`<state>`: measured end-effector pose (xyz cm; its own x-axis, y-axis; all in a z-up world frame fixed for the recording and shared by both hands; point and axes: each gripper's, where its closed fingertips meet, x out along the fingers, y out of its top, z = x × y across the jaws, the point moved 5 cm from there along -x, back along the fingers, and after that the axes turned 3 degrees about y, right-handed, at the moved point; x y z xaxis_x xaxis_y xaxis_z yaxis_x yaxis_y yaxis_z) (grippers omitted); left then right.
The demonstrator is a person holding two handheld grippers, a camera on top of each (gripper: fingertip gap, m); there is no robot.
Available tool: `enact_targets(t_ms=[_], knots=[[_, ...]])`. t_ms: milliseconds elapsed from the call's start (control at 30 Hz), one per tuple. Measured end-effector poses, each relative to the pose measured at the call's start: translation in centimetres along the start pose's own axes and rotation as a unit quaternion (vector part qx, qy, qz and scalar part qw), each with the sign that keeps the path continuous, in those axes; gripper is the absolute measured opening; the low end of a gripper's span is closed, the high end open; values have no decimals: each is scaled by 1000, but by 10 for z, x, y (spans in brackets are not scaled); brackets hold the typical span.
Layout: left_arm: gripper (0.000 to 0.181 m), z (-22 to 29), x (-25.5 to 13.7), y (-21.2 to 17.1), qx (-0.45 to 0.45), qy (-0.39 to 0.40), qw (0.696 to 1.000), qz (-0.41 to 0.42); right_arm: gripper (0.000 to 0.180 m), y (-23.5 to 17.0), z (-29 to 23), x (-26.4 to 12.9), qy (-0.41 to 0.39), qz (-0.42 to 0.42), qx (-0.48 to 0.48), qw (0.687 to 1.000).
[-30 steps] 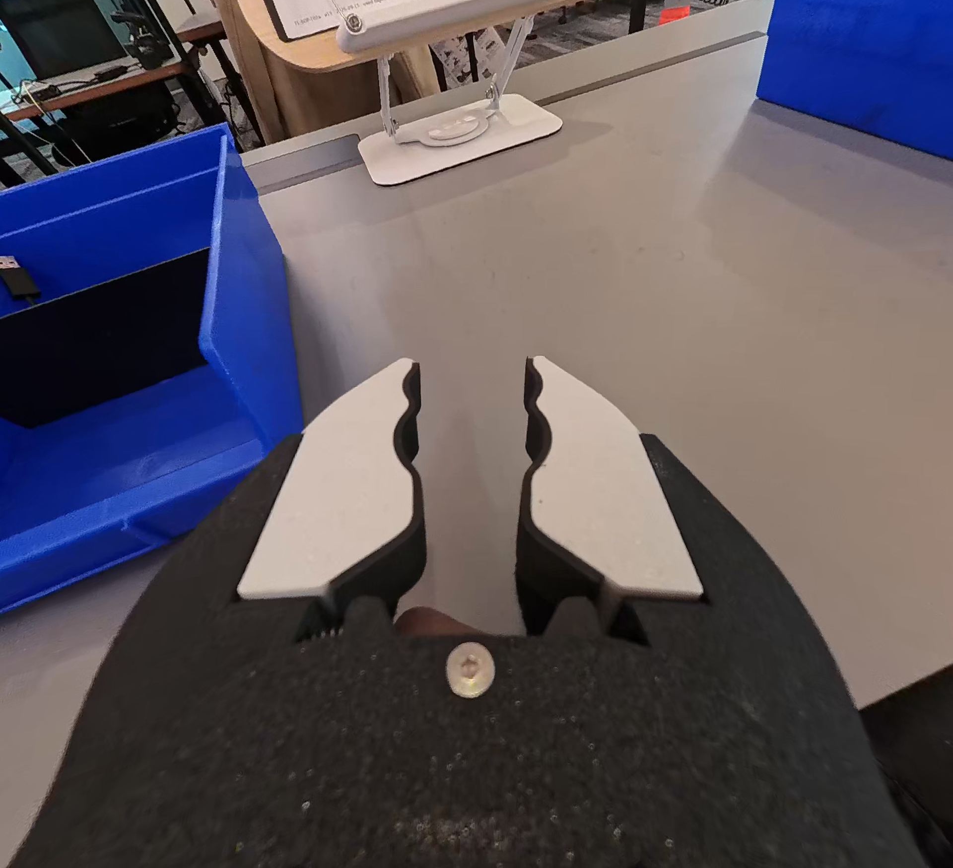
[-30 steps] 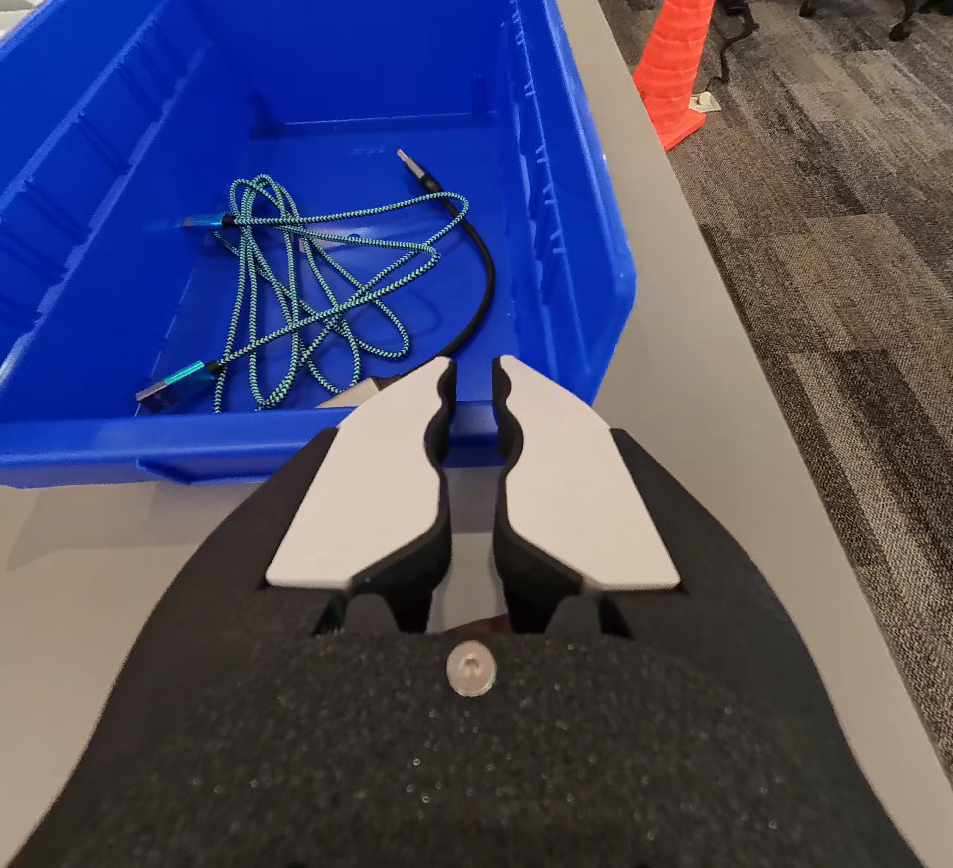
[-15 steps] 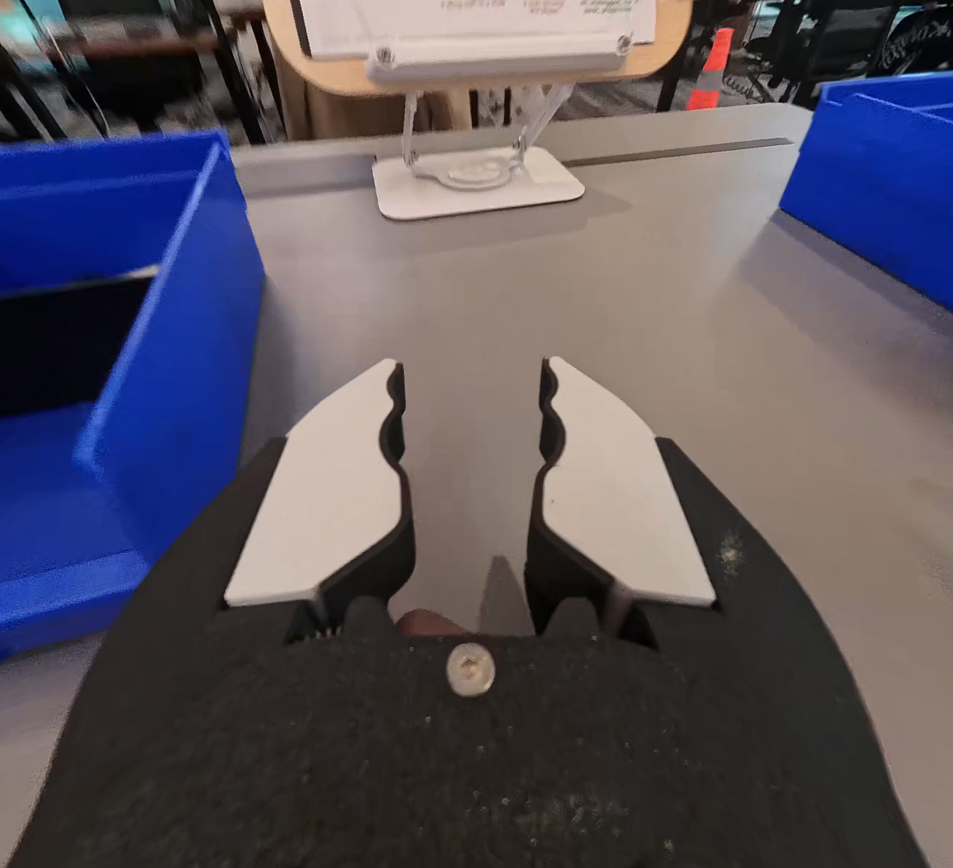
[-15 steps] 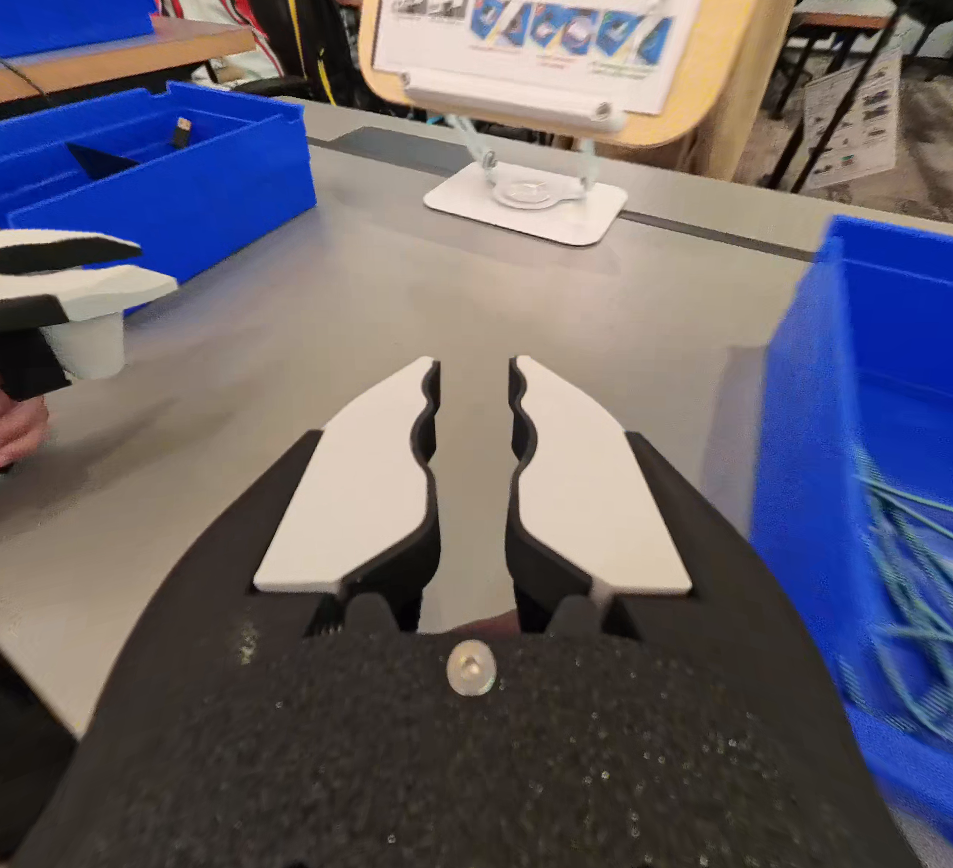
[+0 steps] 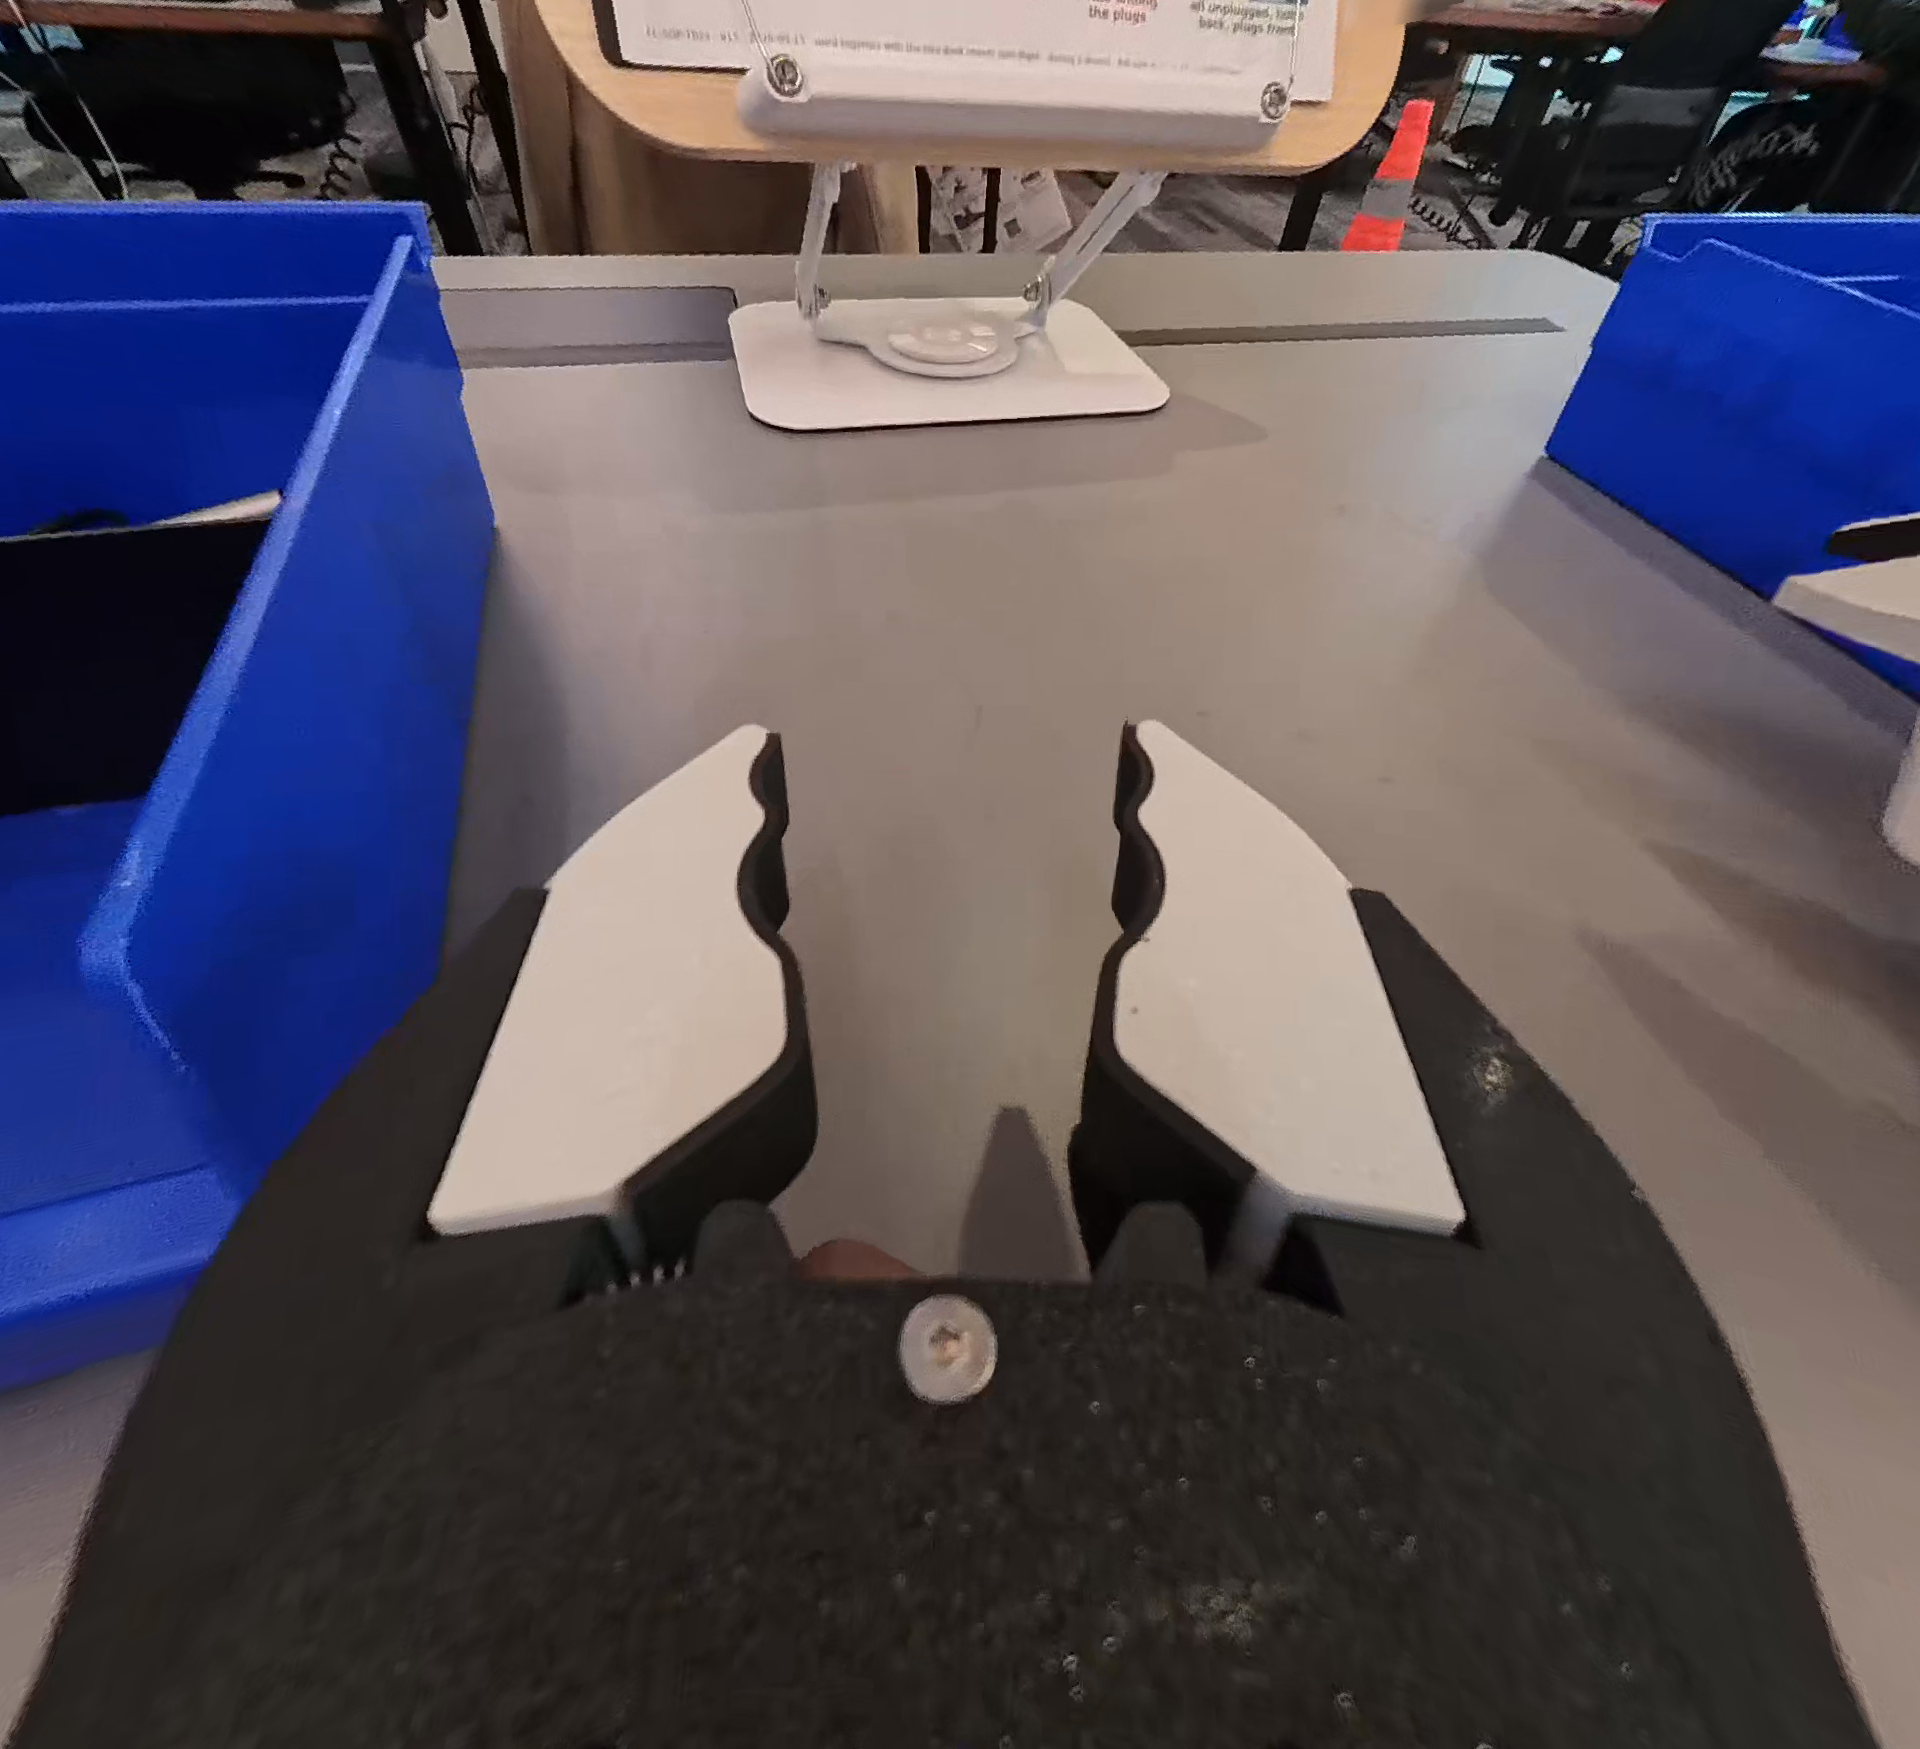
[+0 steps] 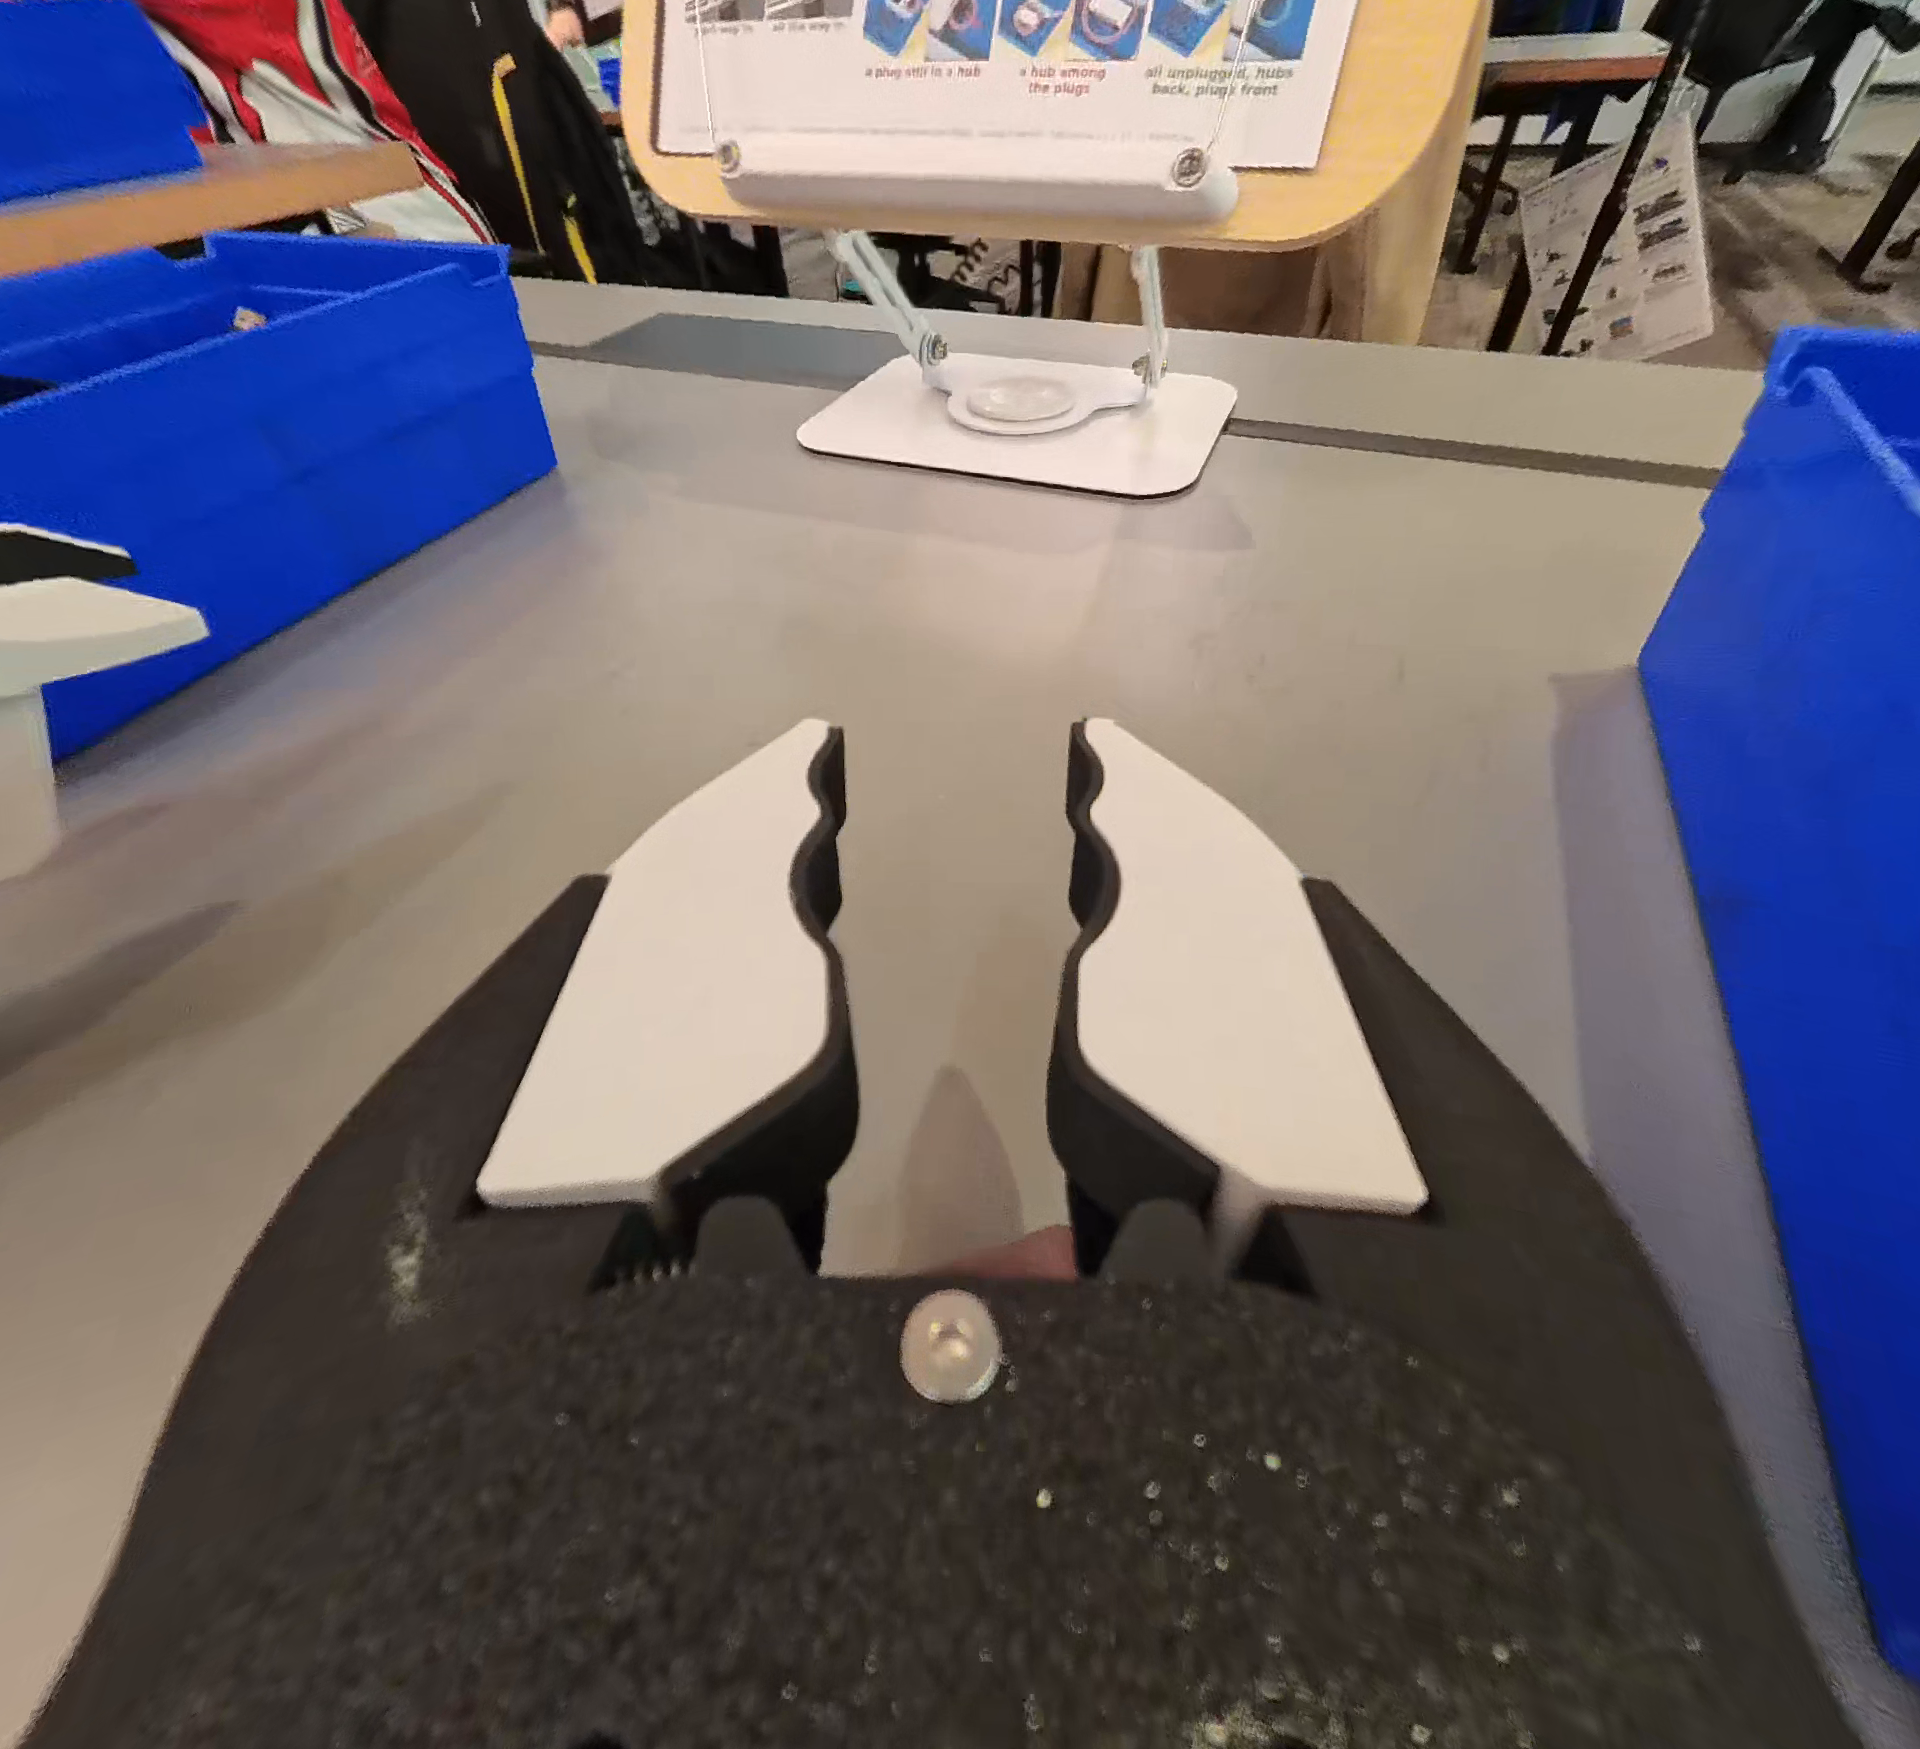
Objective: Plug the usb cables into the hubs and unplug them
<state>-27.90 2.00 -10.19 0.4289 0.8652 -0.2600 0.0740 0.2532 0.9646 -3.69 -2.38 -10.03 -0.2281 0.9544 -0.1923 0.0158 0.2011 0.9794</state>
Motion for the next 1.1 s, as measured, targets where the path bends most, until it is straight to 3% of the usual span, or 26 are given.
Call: enact_targets(t_ms=[733, 833, 967, 1100], knots=[[58, 4, 2, -3, 17, 2, 1000, -14, 39, 1, -5, -1, 8, 6, -18, 1000], [56, 13, -11, 2, 33, -32, 999, -25, 39, 1, -5, -2, 8, 6, -17, 1000], [54, -14, -50, 51, 181, -24, 983, -37, 39, 1, -6, -1, 8, 6, -23, 1000], [54, -101, -28, 94, 335, 47, 931, -136, 40, -1, -9, 1, 17, -5, -31, 999]])
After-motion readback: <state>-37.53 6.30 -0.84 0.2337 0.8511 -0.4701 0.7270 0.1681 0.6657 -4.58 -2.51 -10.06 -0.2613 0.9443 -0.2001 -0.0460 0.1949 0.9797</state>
